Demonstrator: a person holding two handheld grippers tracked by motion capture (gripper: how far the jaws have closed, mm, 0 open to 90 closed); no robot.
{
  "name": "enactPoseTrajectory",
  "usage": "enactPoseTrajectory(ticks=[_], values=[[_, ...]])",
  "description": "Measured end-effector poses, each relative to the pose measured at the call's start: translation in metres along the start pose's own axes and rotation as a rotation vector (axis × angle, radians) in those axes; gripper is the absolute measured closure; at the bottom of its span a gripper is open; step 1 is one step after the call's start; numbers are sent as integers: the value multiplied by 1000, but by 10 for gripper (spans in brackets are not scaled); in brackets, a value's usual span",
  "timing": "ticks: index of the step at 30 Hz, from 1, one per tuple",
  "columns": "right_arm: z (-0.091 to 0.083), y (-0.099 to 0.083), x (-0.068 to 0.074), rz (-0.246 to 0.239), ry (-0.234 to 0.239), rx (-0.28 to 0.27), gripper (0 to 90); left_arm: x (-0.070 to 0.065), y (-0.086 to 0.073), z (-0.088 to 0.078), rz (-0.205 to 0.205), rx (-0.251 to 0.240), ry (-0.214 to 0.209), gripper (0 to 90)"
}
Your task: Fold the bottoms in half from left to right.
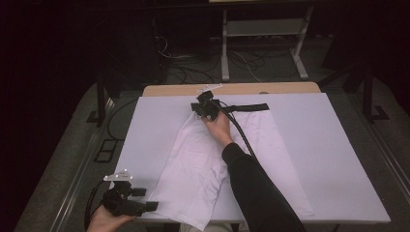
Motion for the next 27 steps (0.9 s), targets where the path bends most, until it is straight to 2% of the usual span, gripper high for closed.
enactPoseTrajectory(ticks=[3, 7, 15, 20, 23, 27], values=[[0, 0, 0, -3, -1, 0, 860, 1, -3, -2, -15, 6, -2, 193], [0, 0, -1, -3, 0, -2, 861, 2, -7, -5, -19, 19, -5, 322], [1, -1, 0, -8, 3, -2, 861, 2, -12, -4, 6, 56, 16, 585], [0, -1, 1, -10, 4, -2, 861, 5, -13, -4, 11, 60, 41, 741], [-1, -1, 0, -9, 5, -3, 860, 6, -13, -3, 9, 55, 35, 836], [-2, -1, 0, -13, 6, -6, 860, 5, -12, -4, -1, 52, 14, 861]])
Point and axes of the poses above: each handheld gripper's, and its own axes: z roughly forward along the jaws, y roughly out of its top, x roughly to its left, the point moved 8 cm from there along z, roughly forward along the jaws, and after that the axes turned 9 degrees about -x, right-handed, at the moved point
